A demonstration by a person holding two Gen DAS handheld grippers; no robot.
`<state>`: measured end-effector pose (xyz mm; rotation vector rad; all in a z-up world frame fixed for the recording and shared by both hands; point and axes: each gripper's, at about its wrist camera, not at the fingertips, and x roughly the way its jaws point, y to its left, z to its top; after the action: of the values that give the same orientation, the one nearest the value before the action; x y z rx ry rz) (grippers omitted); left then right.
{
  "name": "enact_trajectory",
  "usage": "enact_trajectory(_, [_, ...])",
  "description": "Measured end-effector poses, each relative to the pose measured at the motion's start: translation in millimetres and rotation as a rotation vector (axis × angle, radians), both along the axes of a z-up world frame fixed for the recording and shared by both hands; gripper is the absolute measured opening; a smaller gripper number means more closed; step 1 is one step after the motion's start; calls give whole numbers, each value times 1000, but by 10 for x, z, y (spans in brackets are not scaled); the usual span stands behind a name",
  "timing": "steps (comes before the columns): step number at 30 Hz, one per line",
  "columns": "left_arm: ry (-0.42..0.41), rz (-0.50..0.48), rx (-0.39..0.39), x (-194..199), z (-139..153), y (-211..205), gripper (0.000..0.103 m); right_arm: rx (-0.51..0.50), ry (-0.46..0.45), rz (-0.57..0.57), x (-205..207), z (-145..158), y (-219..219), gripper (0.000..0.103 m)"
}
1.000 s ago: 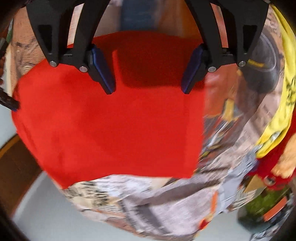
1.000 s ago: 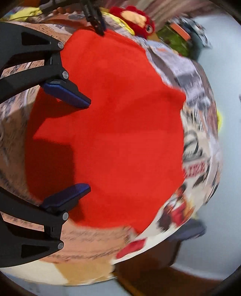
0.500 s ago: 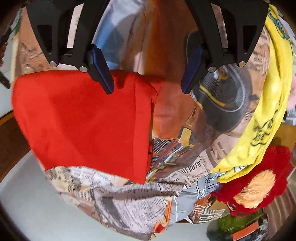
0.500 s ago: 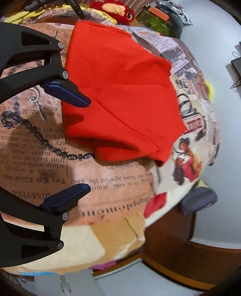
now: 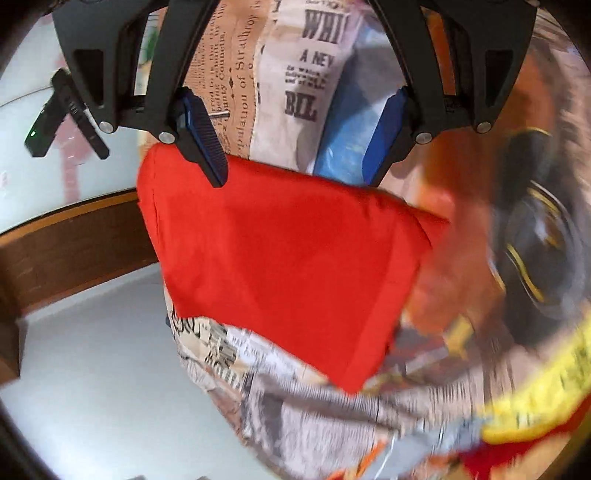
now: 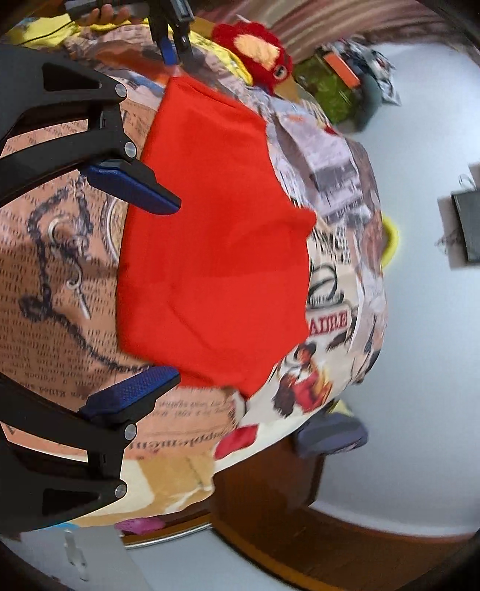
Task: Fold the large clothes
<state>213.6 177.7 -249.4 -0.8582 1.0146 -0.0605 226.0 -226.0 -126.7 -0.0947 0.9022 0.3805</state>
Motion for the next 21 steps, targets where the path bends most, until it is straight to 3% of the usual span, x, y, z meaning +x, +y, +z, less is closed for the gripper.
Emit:
enact_trajectory(5, [50,44,-111,54,-325,40,74,-38,-3,32,13,-108,209,82])
enact_trajectory(11, [45,101,-229,202,-528,171,74,-38,31,38,86,-259,345,82])
enact_trajectory(19, [9,146,-250,638,-667,154,73,-34,83,13,215,-412,439,82])
enact_trajectory(21, [6,154,-223,755,-688,134,57,-30,94,13,223,-427,459,82])
